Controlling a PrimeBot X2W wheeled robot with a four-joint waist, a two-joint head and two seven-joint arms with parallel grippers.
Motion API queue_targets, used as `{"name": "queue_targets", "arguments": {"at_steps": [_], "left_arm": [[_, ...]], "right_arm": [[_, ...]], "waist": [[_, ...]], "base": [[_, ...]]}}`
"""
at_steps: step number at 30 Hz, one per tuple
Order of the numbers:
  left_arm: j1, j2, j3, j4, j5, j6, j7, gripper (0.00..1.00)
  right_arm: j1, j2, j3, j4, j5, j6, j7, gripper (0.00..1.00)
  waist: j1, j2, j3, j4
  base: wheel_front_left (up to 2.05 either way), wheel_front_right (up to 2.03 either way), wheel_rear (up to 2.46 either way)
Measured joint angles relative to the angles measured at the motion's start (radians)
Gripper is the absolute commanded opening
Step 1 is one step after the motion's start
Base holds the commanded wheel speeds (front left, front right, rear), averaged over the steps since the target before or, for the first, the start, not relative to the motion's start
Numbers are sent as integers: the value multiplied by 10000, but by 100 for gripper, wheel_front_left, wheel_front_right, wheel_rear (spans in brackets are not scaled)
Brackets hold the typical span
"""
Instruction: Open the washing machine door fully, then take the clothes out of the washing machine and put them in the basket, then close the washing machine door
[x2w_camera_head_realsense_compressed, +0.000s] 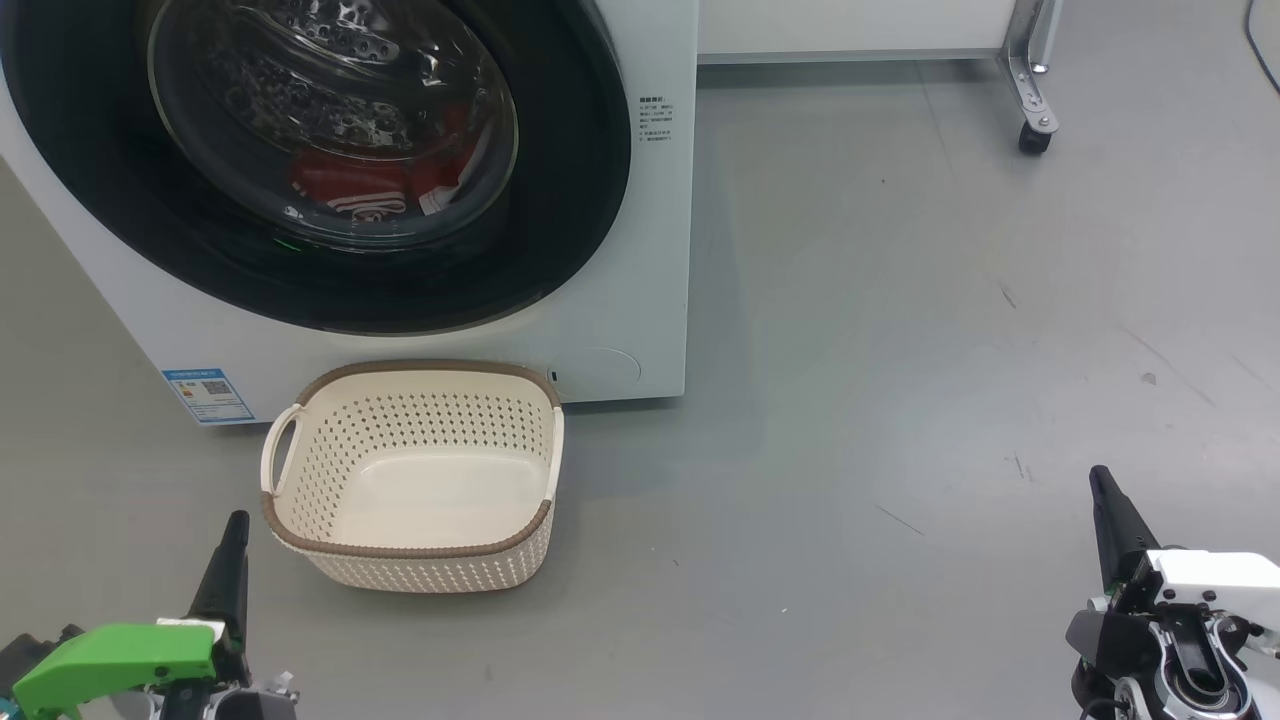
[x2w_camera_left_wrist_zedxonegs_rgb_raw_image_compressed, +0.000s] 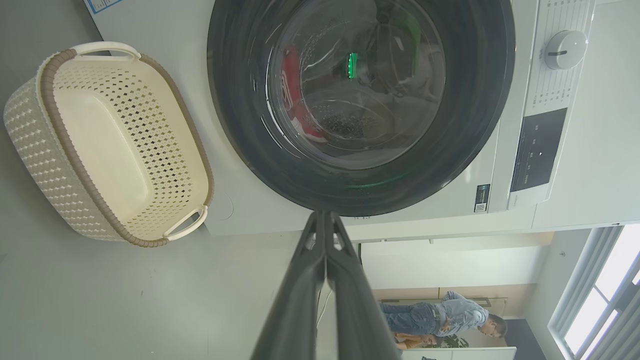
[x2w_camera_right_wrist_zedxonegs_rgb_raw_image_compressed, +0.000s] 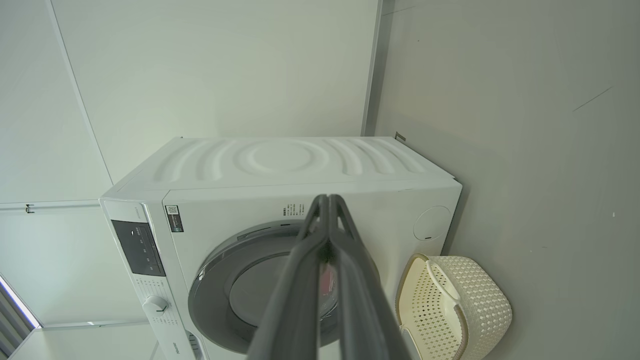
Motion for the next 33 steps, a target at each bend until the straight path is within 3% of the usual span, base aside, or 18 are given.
{"name": "queue_targets", "arguments": {"at_steps": [25,26,33], "left_arm": [[82,-38,-13,178,10,4,-2,0],[184,-88,-23,278,12,4,-2,100],[491,-230,-113,487,33,6,-150,100]], "right_arm": [[93,67,10,167,4,-6,-2,0],[201,125,17,270,4,-6,-2,100],[514,268,42,433,-42,-6,-105,100]], "waist": [[0,0,0,0],[0,0,0,0],[0,0,5,-2]], "base": [[0,0,0],[0,0,0],[0,0,0]]}}
